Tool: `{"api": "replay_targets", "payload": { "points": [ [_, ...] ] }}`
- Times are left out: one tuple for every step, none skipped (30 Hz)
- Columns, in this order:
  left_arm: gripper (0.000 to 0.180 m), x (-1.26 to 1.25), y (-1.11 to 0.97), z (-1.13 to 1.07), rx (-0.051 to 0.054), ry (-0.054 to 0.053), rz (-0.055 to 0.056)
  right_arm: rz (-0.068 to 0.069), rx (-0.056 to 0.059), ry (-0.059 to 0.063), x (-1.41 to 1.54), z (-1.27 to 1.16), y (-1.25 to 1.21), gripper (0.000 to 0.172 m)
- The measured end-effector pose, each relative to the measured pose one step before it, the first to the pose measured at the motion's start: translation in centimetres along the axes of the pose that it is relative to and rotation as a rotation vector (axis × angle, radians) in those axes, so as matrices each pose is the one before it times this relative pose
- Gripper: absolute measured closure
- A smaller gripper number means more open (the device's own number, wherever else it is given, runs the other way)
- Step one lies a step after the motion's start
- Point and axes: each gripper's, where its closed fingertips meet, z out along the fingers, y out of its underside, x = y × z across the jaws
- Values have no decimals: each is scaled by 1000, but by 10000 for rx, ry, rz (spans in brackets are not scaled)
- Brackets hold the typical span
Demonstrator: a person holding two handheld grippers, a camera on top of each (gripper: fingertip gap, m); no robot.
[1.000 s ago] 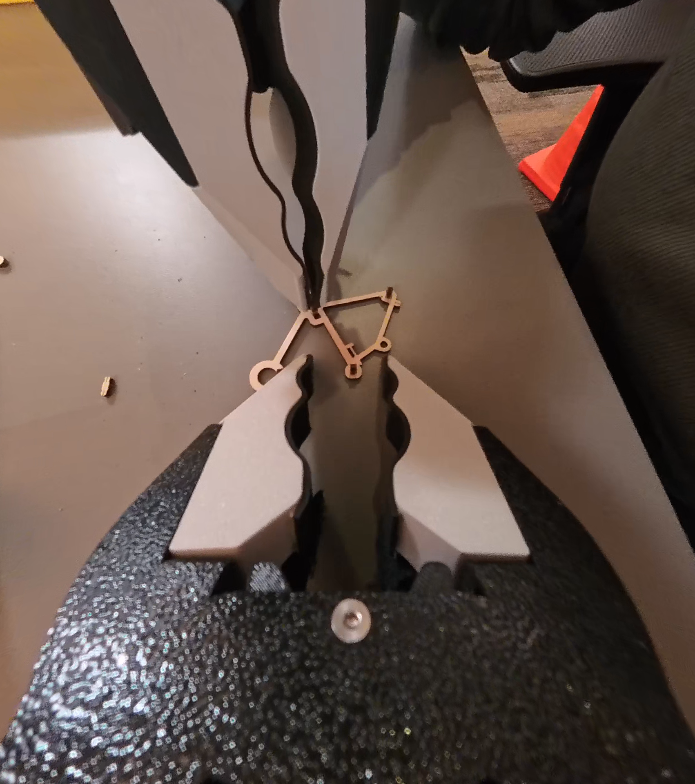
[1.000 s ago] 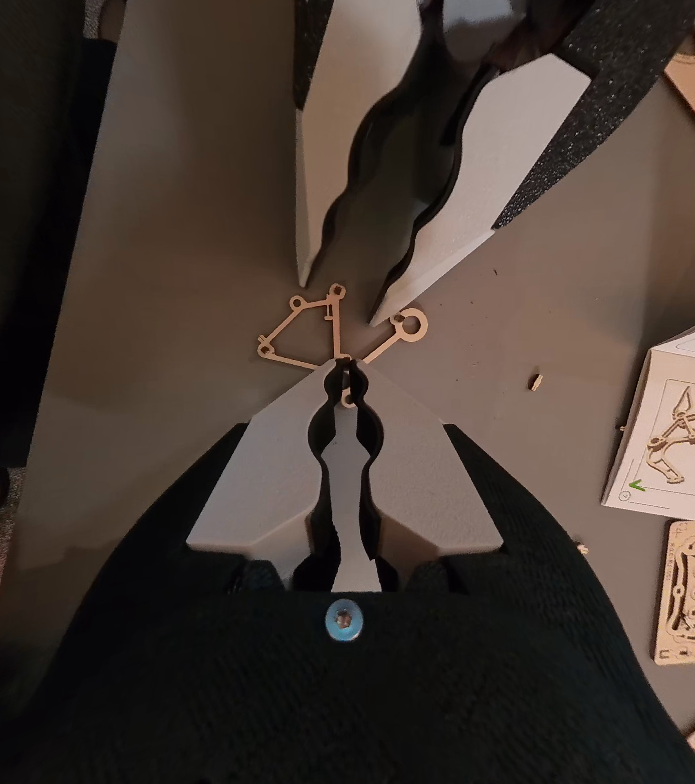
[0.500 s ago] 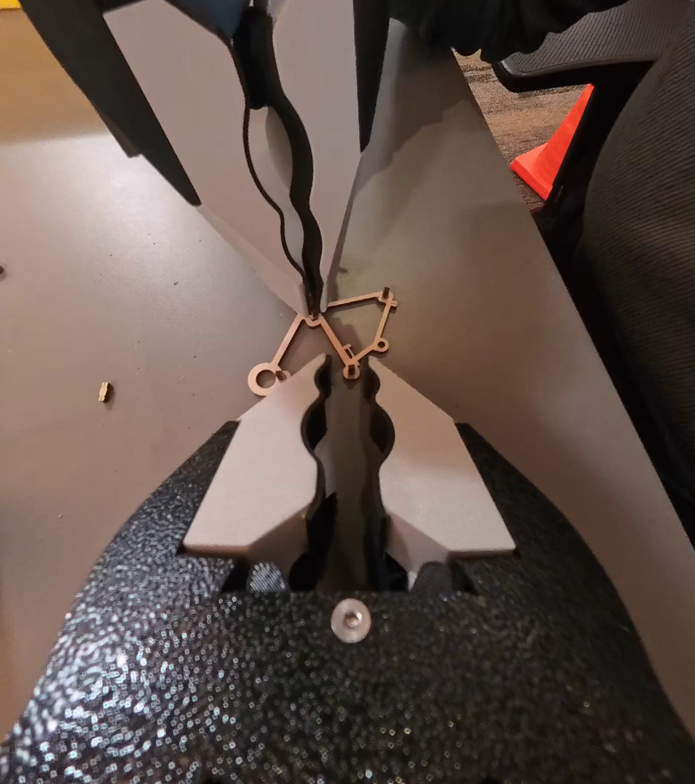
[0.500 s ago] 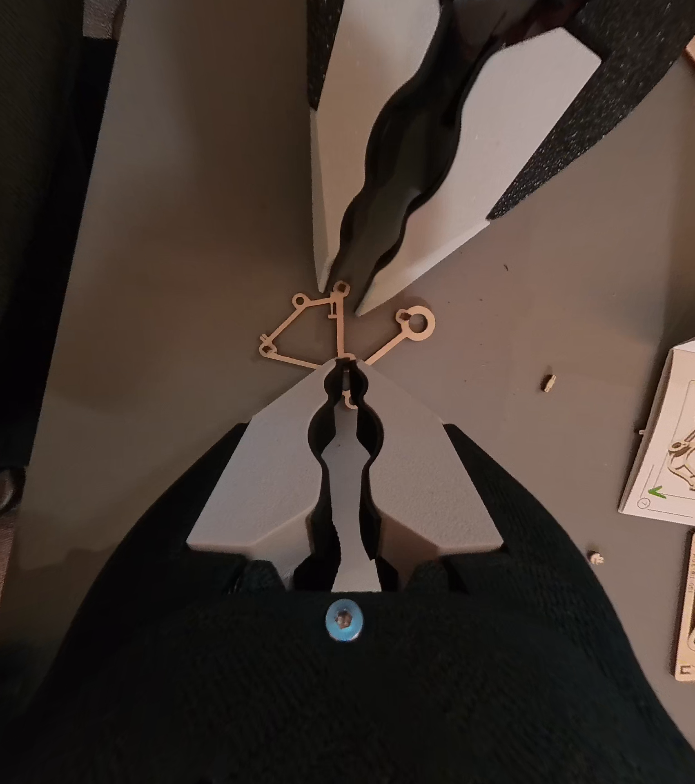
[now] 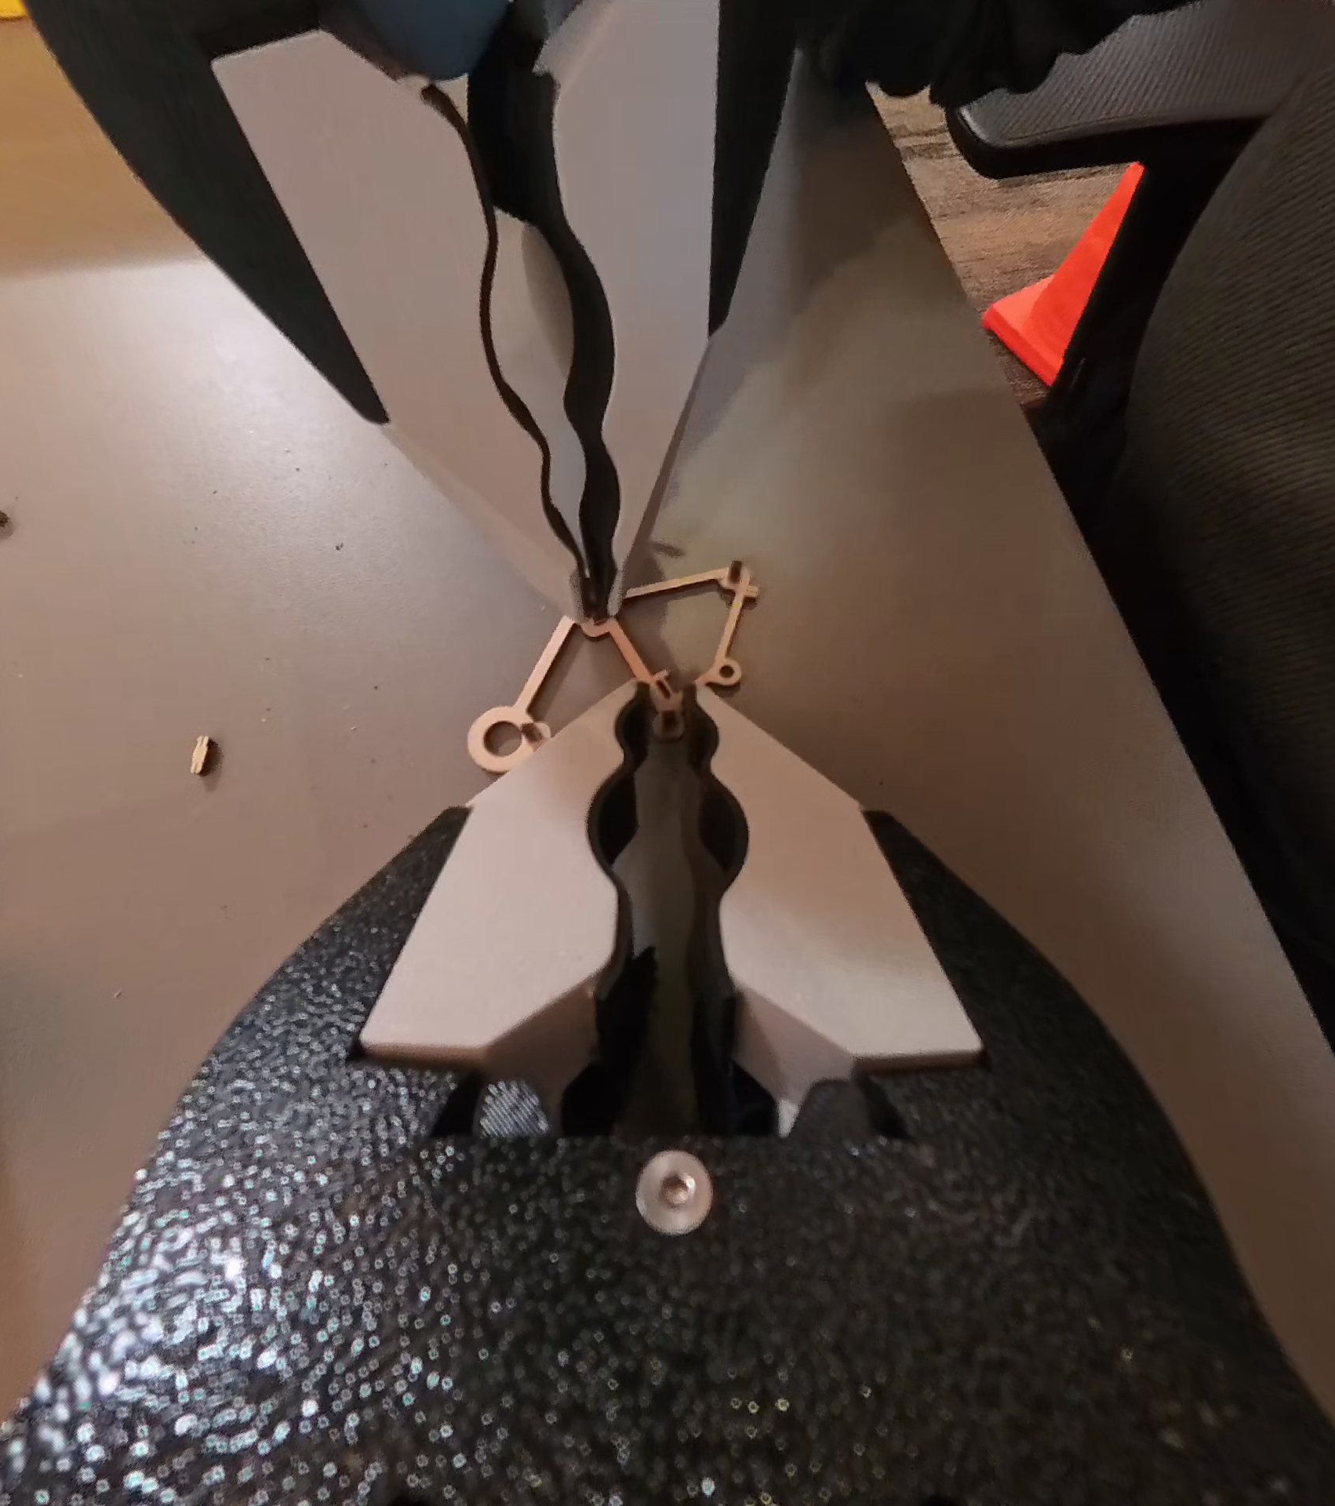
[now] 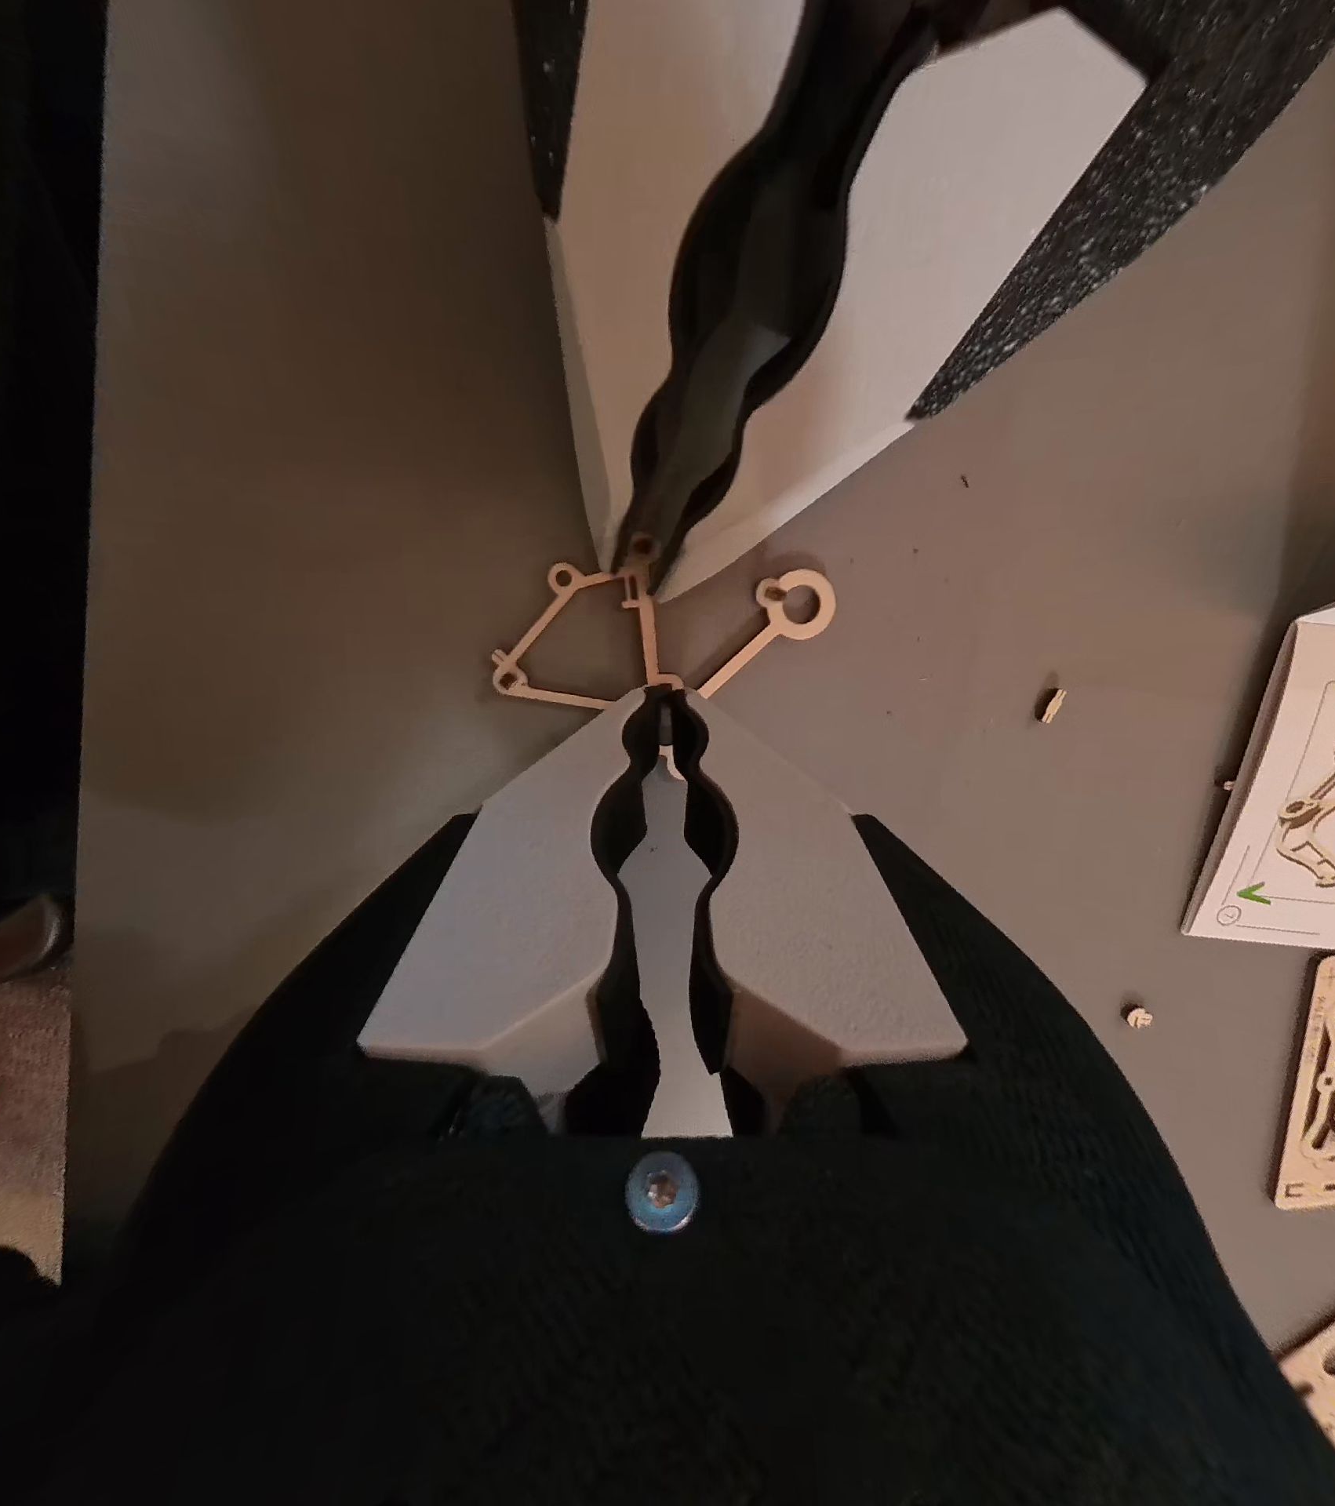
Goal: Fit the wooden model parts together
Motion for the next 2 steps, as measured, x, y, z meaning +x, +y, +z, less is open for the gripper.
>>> {"api": "replay_targets", "payload": {
  "points": [
    [175, 4, 3, 2, -6, -2, 7, -14, -75, 58, 34, 6, -8, 171],
    [175, -2, -4, 3, 2, 2, -6, -27, -61, 50, 1, 10, 12, 171]
  ]
}}
